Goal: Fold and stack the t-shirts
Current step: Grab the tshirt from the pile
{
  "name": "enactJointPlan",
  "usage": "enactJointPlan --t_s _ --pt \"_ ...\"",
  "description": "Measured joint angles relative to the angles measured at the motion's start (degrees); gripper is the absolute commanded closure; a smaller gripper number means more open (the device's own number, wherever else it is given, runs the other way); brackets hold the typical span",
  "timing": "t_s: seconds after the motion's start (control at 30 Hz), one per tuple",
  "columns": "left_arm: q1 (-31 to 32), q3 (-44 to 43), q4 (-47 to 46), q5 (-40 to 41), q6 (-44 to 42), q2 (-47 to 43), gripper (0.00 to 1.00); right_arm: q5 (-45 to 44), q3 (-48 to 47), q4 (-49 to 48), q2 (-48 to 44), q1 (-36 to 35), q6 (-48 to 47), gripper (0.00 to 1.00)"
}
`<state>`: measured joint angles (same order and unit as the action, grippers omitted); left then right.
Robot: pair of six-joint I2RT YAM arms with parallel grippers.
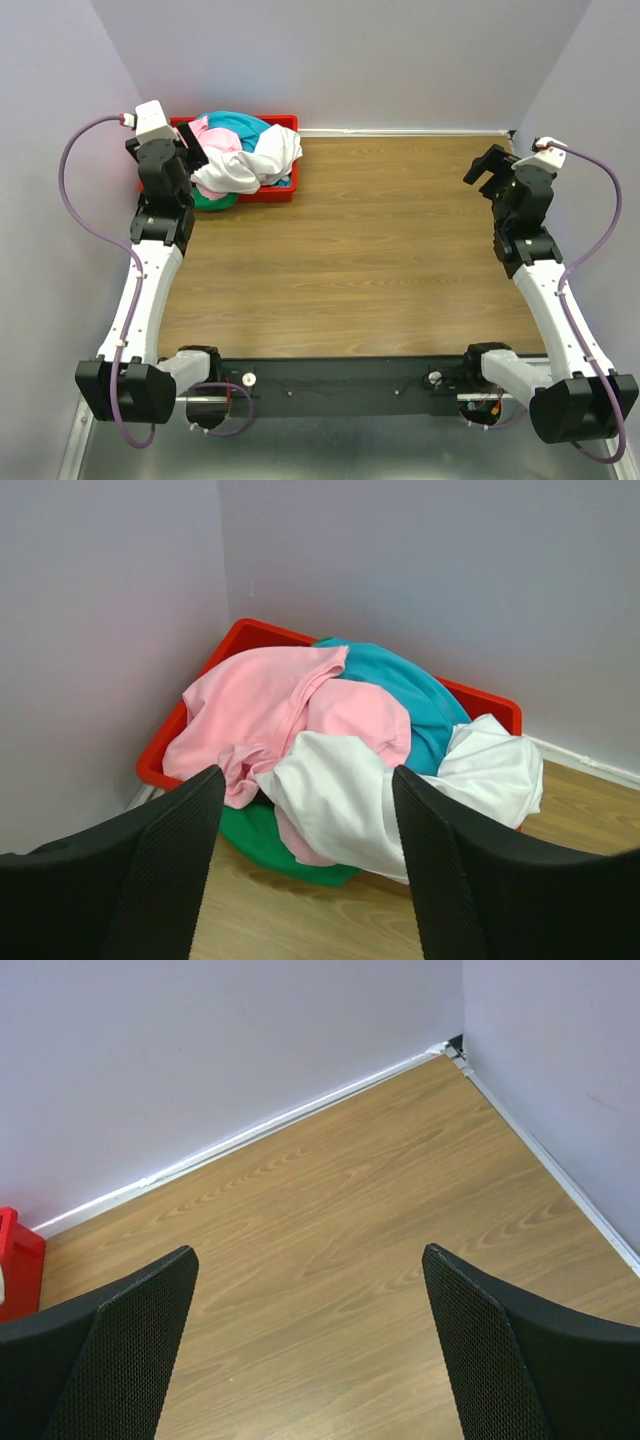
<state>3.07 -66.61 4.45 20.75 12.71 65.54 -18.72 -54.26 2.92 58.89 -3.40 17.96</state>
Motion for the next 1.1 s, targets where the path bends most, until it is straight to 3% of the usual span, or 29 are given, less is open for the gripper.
enactJointPlan --t_s 0.07,0.37,0.87,1.1 --pt "0.0 0.1 0.0 0.2 -0.2 -0.9 0.16 -0.3 0.0 0.0 -0.3 0.0 0.0 0.0" --pt "0.0 0.5 0.0 0.4 -1.2 -1.3 0.13 -1.4 0.0 0.2 -0.7 0.0 1.2 0.0" --pt "-1.5 -20.4 9.7 -4.9 -2.0 28.7 0.18 0.3 0.2 0.7 2.0 0.0 6.6 0.0" --pt "-1.5 -21.8 15.8 -7.0 -0.2 33.1 0.2 0.5 1.5 1.0 2.0 0.0 7.3 0.0"
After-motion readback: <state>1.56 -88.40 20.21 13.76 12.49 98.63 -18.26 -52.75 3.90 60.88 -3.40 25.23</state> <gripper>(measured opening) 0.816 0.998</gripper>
